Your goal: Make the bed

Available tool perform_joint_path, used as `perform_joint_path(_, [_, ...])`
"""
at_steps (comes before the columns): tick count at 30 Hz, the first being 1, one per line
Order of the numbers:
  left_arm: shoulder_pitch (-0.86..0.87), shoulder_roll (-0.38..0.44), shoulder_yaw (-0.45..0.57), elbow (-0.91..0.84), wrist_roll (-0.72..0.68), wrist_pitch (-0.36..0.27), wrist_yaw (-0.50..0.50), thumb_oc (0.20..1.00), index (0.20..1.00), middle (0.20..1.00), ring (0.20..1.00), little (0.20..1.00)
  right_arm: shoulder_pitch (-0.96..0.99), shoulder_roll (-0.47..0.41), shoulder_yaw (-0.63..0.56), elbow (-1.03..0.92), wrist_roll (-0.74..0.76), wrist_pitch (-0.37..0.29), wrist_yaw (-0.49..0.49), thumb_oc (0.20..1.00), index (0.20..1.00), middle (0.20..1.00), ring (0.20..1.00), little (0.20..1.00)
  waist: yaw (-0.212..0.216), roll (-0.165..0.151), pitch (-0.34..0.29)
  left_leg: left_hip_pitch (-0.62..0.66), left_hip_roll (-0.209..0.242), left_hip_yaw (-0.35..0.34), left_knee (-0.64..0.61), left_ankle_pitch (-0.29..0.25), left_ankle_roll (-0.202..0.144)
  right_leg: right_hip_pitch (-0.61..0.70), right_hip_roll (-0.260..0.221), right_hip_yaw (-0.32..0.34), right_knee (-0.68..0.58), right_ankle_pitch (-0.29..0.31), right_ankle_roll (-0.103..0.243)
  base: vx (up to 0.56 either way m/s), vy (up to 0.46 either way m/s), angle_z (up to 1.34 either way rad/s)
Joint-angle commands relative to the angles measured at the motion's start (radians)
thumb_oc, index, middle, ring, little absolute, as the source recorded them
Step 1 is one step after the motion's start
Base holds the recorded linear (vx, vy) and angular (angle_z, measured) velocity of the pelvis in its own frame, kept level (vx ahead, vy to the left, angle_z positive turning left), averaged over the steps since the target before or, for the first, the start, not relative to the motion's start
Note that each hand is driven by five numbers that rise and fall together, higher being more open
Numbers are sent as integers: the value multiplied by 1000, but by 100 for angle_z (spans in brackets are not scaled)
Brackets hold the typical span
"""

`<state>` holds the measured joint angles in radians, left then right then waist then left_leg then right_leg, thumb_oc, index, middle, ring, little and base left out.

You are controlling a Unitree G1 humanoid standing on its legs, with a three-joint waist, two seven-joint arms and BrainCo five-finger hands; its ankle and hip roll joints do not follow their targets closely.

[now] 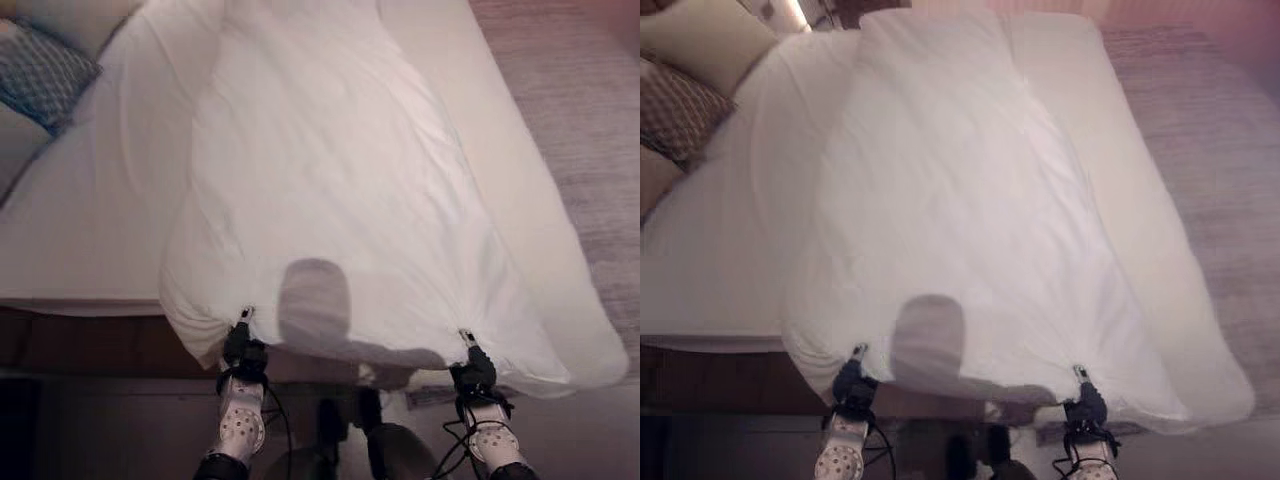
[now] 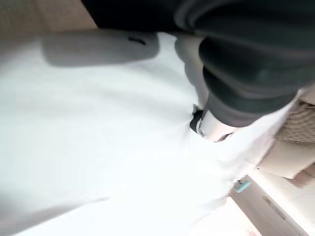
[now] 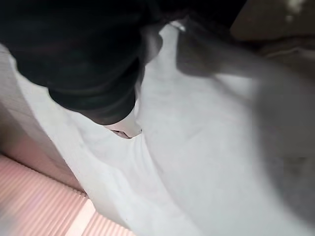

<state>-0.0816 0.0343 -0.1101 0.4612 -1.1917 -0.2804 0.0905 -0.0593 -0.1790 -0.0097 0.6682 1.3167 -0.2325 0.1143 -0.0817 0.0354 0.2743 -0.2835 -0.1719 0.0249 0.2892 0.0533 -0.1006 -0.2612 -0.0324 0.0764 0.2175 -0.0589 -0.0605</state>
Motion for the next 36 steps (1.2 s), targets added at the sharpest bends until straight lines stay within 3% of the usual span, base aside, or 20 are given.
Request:
perform_joint_path(1, [-6,-7,-6,-75,28,-32,-13,200,200,200,200,200,31,-51,-43,-64,-42,-42,-9,200,200,200,200,200,-27,-18,-33,-24,103,48,8,-69,47,43,38,23,-148,83,134,111,32,2])
perform_joint_path(2, [-5,-2,-1,-79,28,-35,-12,200,200,200,200,200,31,-55,-36,-68,-61,-46,-13,200,200,200,200,200,-20,-29,-37,-19,146,10,-51,-57,53,43,36,30,-131,64,131,81,24,8])
perform_joint_path(3, [-5,-2,0,-79,28,-35,-12,200,200,200,200,200,30,-55,-36,-69,-62,-46,-14,200,200,200,200,200,-20,-30,-39,-20,145,10,-55,-52,53,40,35,30,-130,66,131,120,49,6])
perform_joint_path(5, [-13,23,21,-108,47,-67,20,200,200,200,200,200,25,-62,-28,-69,-77,-63,-34,200,200,200,200,200,-13,-46,-42,-7,338,-89,-258,101,37,16,36,41,-47,-6,120,148,134,-3])
perform_joint_path(6, [-13,23,21,-108,47,-67,21,200,200,200,200,200,25,-62,-27,-68,-77,-63,-34,200,200,200,200,200,-14,-47,-41,-3,338,-89,-263,104,36,15,36,41,-43,-9,119,131,179,-20])
perform_joint_path(8, [-16,35,33,-117,54,-70,26,200,200,200,200,200,22,-57,-31,-72,-75,-76,-42,200,200,200,200,200,-8,-41,-42,22,398,-79,-330,151,17,10,29,48,-5,-37,128,142,275,-16])
perform_joint_path(10, [-27,46,39,-113,52,-76,26,200,200,200,200,200,10,-58,-21,-71,-89,-81,-55,200,200,200,200,200,4,-28,-39,36,417,-86,-348,166,-6,12,10,58,7,-55,147,154,452,-12])
perform_joint_path(13, [-34,62,31,-116,46,-73,16,200,200,200,200,200,-4,-59,-9,-78,-88,-75,-48,200,200,200,200,200,14,-22,-30,20,361,-106,-264,76,1,16,-40,82,-14,-28,180,89,586,-26])
perform_joint_path(14, [-42,72,13,-107,56,-75,25,200,200,200,200,200,-10,-47,-22,-91,-78,-82,-52,200,200,200,200,200,11,-32,-24,-28,273,-86,-137,-24,21,32,-133,97,-73,38,231,52,609,-25])
perform_joint_path(16, [-45,76,4,-109,53,-77,22,200,200,200,200,200,-15,-46,-26,-100,-88,-81,-52,200,200,200,200,200,13,-36,-22,-52,243,-71,-89,-59,31,32,-169,103,-101,74,250,32,557,0])
perform_joint_path(17, [-45,80,-5,-107,68,-74,22,200,200,200,200,200,-17,-42,-42,-103,-90,-88,-54,200,200,200,200,200,15,-38,-23,-98,200,-48,-9,-98,44,33,-225,104,-147,169,264,13,626,15])
perform_joint_path(19, [-43,85,-8,-111,54,-75,9,200,200,200,200,200,-34,-42,-35,-111,-103,-87,-51,200,200,200,200,200,22,-31,-19,-108,178,-20,15,-134,70,1,-267,91,-170,251,244,9,611,0])
perform_joint_path(21, [-27,87,3,-102,68,-73,1,200,200,200,200,200,-47,-31,-22,-107,-118,-83,-50,200,200,200,200,200,39,-29,-10,-107,167,16,46,-165,86,-8,-313,-39,-218,295,236,15,534,-70])
perform_joint_path(22, [-29,86,9,-87,70,-74,3,200,200,200,200,200,-53,-28,-18,-104,-111,-79,-43,200,200,200,200,200,38,-29,-10,-102,158,33,39,-166,92,-6,-289,-76,-204,248,225,2,411,-113])
perform_joint_path(23, [-33,85,16,-70,75,-74,-1,200,200,200,200,200,-57,-31,-16,-93,-114,-76,-35,200,200,200,200,200,31,-30,-9,-89,147,39,16,-160,96,-13,-239,-68,-185,202,215,-11,386,-73])
perform_joint_path(25, [-41,76,26,-59,70,-77,6,200,200,200,200,200,-63,-28,-4,-95,-102,-83,-34,200,200,200,200,200,24,-41,-5,-56,120,57,-37,-140,102,-36,-100,-82,-142,120,192,-19,270,-20])
perform_joint_path(27, [-29,72,27,-61,99,-72,20,200,200,200,200,200,-59,-27,10,-103,-94,-94,-32,200,200,200,200,200,25,-56,-3,-6,94,59,-114,-118,98,-32,11,-95,-107,76,167,9,161,-13])
perform_joint_path(30, [-27,57,15,-54,115,-71,34,200,200,200,200,200,-47,-30,31,-120,-82,-105,-19,200,200,200,200,200,18,-63,-2,29,60,39,-169,-86,100,-40,118,-27,-68,56,131,9,52,11])
perform_joint_path(35, [-13,17,5,-49,94,-78,43,200,200,200,200,200,-39,-46,46,-120,-88,-98,-23,200,200,200,200,200,26,-29,-13,15,58,47,-132,-93,98,-11,87,-15,-111,69,126,-30,-35,14])
perform_joint_path(36, [-5,4,-7,-48,89,-72,40,200,200,200,200,200,-34,-58,42,-119,-88,-93,-27,200,200,200,200,200,23,-18,-14,-12,61,62,-54,-90,73,9,73,-27,-130,73,122,-37,-112,6])
